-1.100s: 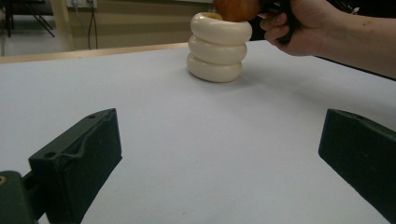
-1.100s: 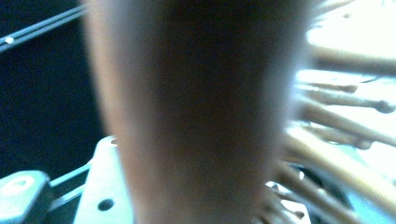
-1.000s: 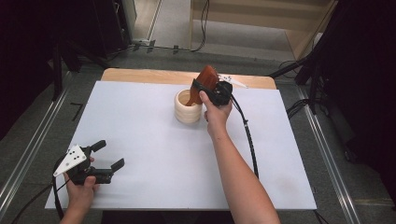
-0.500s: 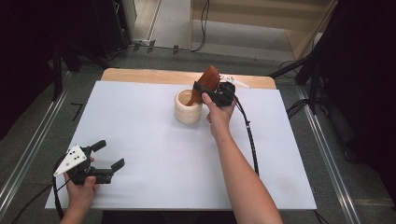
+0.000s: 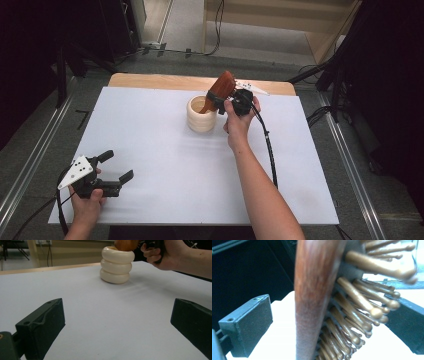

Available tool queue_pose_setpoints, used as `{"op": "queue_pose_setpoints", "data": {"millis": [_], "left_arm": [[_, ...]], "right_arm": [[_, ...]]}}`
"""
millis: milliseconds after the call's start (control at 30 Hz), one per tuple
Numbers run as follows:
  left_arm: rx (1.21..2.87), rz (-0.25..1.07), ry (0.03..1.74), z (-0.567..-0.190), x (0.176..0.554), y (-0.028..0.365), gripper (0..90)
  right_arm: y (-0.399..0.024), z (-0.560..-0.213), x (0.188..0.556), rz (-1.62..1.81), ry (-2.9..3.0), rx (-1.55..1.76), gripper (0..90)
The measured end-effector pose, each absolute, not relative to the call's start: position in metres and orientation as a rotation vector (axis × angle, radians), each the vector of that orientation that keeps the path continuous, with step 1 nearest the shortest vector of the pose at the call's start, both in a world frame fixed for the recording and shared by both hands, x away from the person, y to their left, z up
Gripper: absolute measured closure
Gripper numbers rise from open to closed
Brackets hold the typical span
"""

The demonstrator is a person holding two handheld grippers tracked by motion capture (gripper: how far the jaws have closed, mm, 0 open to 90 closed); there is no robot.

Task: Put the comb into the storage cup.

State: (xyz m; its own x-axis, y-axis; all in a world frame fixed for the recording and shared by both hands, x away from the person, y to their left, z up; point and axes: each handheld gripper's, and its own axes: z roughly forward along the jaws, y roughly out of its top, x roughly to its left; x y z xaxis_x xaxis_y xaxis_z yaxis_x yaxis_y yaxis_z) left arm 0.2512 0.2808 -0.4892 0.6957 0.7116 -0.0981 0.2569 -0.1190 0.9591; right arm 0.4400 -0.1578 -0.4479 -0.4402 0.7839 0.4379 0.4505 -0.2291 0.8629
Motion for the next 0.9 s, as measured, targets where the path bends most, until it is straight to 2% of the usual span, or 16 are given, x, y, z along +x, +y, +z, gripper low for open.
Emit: {"op": "queue_pose_setpoints", "data": {"millis": [900], "left_arm": [[1.692, 0.476, 0.787, -0.489, 0.251, 0.28, 0.0]], "right_arm": [[-0.174, -0.435, 0.402, 1.683, 1.805, 1.344, 0.0]]}}
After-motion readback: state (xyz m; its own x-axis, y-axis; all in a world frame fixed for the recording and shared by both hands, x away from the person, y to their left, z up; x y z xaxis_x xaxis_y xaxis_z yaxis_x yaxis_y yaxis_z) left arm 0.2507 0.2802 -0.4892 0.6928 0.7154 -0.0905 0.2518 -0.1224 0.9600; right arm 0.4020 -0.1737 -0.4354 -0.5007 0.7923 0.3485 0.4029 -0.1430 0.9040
